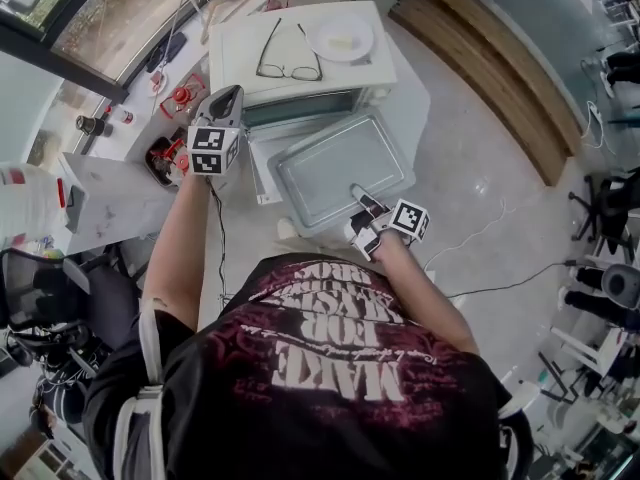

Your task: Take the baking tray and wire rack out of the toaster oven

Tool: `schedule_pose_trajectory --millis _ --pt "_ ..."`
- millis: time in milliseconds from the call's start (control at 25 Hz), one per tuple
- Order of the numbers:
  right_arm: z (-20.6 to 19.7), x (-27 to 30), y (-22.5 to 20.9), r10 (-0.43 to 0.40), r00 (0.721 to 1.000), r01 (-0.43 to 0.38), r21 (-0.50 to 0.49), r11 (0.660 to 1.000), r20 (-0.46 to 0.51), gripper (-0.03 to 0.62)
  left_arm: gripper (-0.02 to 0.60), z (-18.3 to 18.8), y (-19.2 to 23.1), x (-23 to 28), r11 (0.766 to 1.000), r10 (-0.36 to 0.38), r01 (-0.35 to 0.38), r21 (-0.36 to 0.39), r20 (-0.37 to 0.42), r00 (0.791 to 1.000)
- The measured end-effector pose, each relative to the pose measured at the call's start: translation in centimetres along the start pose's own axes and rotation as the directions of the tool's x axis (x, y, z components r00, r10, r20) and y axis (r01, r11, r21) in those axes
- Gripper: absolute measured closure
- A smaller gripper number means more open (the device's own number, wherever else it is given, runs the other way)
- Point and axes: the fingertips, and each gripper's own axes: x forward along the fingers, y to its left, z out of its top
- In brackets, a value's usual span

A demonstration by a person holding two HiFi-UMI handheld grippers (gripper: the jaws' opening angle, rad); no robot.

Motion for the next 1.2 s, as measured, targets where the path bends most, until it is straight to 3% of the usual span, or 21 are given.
schedule_pose_trajectory --millis 240,360,440,560,720,840,1040,1200 --pt "3.0 -5.3 -1.3 0.01 1.0 -0.011 -0.017 1.0 -0.024 0.577 0.575 0.6 0.1 -0.5 0.989 0.119 -0.116 -0.092 0.024 0.993" --pt "5.0 -7.5 -1.7 0.035 0.999 -0.035 -0.023 0.999 -0.014 0.577 0.575 1.2 -0.7 -2.0 0.967 0.217 -0.213 -0.137 0.015 0.976" --pt "5.9 -8.6 -2.4 0.03 0.999 -0.031 -0.023 0.999 -0.013 0.577 0.575 0.9 -2.3 -3.4 0.948 0.245 -0.236 -0.213 0.017 0.969" --pt "7.6 -10.2 -3.3 0.016 1.0 -0.016 -0.023 1.0 -0.019 0.577 0.575 0.8 -7.2 -5.1 0.921 0.243 -0.221 -0.321 0.031 0.969" --pt "10.3 -12.2 -4.1 0.027 0.999 -0.028 -0.02 0.999 -0.028 0.577 0.575 2.9 -15.3 -5.4 0.898 0.16 -0.119 -0.423 0.063 0.985" --pt "12.4 -13.6 -4.7 0.02 0.999 -0.02 -0.022 1.0 -0.03 0.577 0.575 5.2 -19.9 -4.7 0.912 0.106 -0.062 -0.406 0.088 0.99" --pt "15.1 -15.1 -5.8 -0.006 0.999 0.005 -0.032 0.999 -0.038 0.576 0.575 8.1 -22.3 -4.7 0.911 0.124 -0.064 -0.407 0.123 0.985" --pt "16.6 -15.5 -6.2 0.009 0.998 -0.01 -0.023 1.0 -0.057 0.577 0.575 9.7 -23.4 -4.9 0.943 0.115 -0.068 -0.327 0.127 0.985"
